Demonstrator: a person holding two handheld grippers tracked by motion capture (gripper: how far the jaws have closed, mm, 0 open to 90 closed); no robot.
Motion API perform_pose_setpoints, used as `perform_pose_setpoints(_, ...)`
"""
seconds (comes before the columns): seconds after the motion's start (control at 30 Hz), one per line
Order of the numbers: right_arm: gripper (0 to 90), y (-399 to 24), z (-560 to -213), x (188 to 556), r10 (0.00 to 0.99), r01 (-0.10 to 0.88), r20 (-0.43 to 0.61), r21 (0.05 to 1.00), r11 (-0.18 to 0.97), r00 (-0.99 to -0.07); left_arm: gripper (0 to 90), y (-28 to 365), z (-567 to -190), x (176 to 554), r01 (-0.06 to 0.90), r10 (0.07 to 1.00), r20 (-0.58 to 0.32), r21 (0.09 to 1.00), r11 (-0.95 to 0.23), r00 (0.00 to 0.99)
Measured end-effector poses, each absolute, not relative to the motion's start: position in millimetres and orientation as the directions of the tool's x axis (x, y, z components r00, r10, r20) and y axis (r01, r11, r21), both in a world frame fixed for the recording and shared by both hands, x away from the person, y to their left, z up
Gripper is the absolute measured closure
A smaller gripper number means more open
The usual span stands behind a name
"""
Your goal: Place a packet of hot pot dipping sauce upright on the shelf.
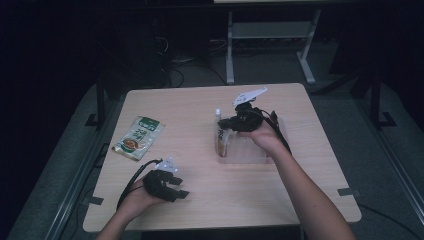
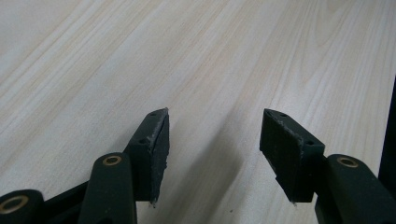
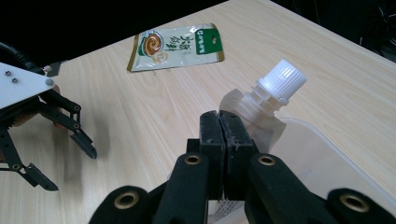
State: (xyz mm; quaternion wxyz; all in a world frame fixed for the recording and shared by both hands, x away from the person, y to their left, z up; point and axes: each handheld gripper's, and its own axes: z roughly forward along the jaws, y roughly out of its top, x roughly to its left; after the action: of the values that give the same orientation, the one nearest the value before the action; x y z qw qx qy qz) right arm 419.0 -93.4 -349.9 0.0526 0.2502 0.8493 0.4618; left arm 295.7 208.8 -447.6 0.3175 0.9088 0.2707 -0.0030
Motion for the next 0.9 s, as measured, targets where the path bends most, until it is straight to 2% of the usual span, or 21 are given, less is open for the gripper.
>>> perform_pose_setpoints(0.3,80.8,-97,-346,416,0.474,0.377,0.149,0.819,0.433,-0.868,42.3,208,-449,296,0.488,0.486,-0.172,0.578,-0.655,0.857)
perform_pose_setpoints(0.33,78.8,-98,-345,415,0.475,0.373,0.144,0.821,0.433,-0.868,42.3,209,-448,297,0.480,0.478,-0.167,0.571,-0.666,0.862)
perform_pose_setpoints(0.37,72.9,-100,-344,414,0.481,0.383,0.153,0.819,0.426,-0.863,42.3,209,-448,296,0.489,0.487,-0.172,0.572,-0.658,0.857)
perform_pose_setpoints(0.4,72.9,-100,-344,414,0.481,0.383,0.153,0.819,0.426,-0.863,42.3,209,-448,296,0.489,0.487,-0.172,0.572,-0.658,0.857)
perform_pose_setpoints(0.5,65.6,-102,-342,409,0.489,0.383,0.148,0.820,0.426,-0.860,42.3,209,-447,296,0.492,0.490,-0.172,0.573,-0.656,0.855)
perform_pose_setpoints(0.63,53.4,-109,-338,401,0.509,0.394,0.147,0.817,0.420,-0.848,42.3,209,-447,295,0.490,0.490,-0.171,0.575,-0.655,0.855)
perform_pose_setpoints(0.9,41.7,-119,-330,386,0.512,0.390,0.140,0.819,0.421,-0.847,41.5,211,-448,295,0.473,0.480,-0.158,0.585,-0.659,0.863)
